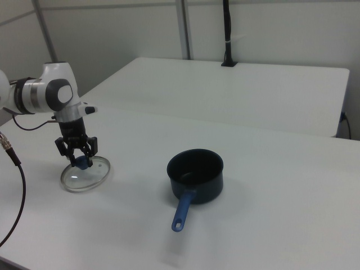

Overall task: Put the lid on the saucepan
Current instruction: 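Lift the glass lid and carry it over the navy saucepan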

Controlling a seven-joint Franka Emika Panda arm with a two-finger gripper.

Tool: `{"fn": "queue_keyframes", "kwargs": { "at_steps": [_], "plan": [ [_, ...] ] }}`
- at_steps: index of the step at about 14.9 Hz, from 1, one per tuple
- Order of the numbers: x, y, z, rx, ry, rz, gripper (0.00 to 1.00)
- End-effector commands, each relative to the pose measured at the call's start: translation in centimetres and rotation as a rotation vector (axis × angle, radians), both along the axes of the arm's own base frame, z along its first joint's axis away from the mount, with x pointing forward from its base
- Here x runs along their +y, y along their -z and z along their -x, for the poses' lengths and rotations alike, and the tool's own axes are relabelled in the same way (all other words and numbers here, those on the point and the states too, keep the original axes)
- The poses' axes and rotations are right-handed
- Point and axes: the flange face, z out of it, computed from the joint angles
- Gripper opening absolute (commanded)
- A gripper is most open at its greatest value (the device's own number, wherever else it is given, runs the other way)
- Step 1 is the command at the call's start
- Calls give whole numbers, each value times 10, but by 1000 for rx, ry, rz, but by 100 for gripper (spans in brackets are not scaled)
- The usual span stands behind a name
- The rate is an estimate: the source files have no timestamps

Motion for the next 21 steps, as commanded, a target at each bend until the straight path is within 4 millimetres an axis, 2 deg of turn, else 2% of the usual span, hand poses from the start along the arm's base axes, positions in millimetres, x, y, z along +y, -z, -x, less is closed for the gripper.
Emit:
{"fn": "queue_keyframes", "kwargs": {
  "at_steps": [1,3,5,7,8,9,12,13,14,17,18,19,21],
  "plan": [
    [-8,-33,-3,36,30,2,49],
    [-19,-54,-11,44,56,-3,49],
    [-52,-88,-27,37,116,-21,49],
    [-86,-113,-34,10,166,-36,49],
    [-108,-129,-36,-14,191,-44,49],
    [-130,-137,-38,-27,221,-46,49],
    [-194,-146,-48,-52,288,-36,50],
    [-209,-144,-49,-50,297,-32,50],
    [-234,-142,-50,-51,322,-20,49],
    [-292,-137,-54,-56,379,-2,49],
    [-307,-139,-55,-63,396,-2,50],
    [-328,-130,-57,-54,415,0,50],
    [-351,-123,-63,-75,440,2,50]
  ]
}}
